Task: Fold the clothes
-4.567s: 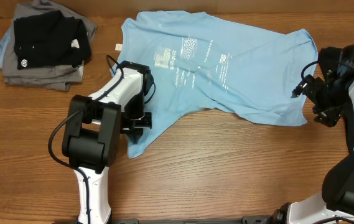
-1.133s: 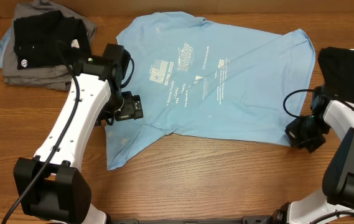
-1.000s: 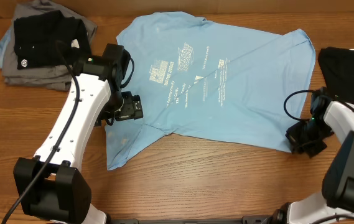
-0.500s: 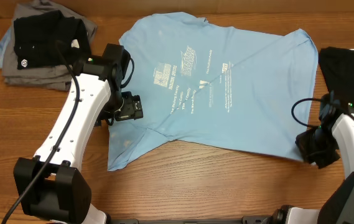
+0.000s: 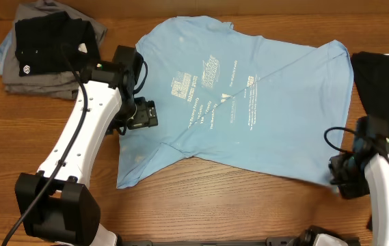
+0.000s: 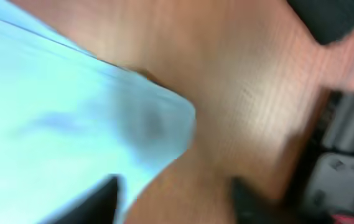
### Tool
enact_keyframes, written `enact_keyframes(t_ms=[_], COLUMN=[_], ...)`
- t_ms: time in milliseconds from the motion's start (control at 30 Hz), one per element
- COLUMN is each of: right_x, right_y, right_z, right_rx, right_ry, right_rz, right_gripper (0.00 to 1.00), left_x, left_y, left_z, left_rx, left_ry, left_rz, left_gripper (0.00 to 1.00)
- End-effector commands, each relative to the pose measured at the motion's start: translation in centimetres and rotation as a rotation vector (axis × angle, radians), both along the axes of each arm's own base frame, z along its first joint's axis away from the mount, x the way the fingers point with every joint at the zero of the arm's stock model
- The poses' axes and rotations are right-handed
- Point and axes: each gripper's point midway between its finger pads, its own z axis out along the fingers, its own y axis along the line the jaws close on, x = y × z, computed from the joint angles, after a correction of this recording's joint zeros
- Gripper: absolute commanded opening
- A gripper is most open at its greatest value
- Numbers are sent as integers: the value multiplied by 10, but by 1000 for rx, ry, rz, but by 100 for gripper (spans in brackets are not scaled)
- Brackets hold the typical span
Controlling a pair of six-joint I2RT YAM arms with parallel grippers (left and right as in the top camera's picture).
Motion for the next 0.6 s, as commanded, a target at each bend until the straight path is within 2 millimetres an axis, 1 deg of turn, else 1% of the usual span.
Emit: enact_keyframes(t_ms=[0, 100, 167, 200, 300, 333, 400, 500, 567], right_x=[24, 45, 61, 70, 102, 109, 114, 115, 115], right_y=[-5, 0, 7, 11, 27, 31, 33, 32, 31], right_z=[23, 32, 36, 38, 47, 49, 45, 33, 22], right_rx=[-38, -7, 31, 52, 118, 137, 157, 172, 192], right_ry=[-144, -241, -312, -352, -485, -513, -521, -481, -444], right_rz=[83, 138, 157, 182, 351, 386, 391, 383, 375], right_gripper=[100, 100, 100, 100, 99, 92, 70, 44, 31], left_x=[12, 30, 38, 41, 47, 47, 44, 40, 39], left_y=[-9, -18, -22, -24, -29, -31, -37, -40, -40], left_z=[-1, -1, -5, -8, -26, -35, -55, -84, -99], left_rx=[-29, -71, -90, -96, -108, -118, -141, -150, -143], left_ry=[-48, -111, -129, -128, -97, -75, -12, 74, 110], left_rz=[-33, -54, -55, -56, -62, -66, -64, -59, -56], left_gripper=[96, 93, 91, 91, 92, 91, 84, 79, 73])
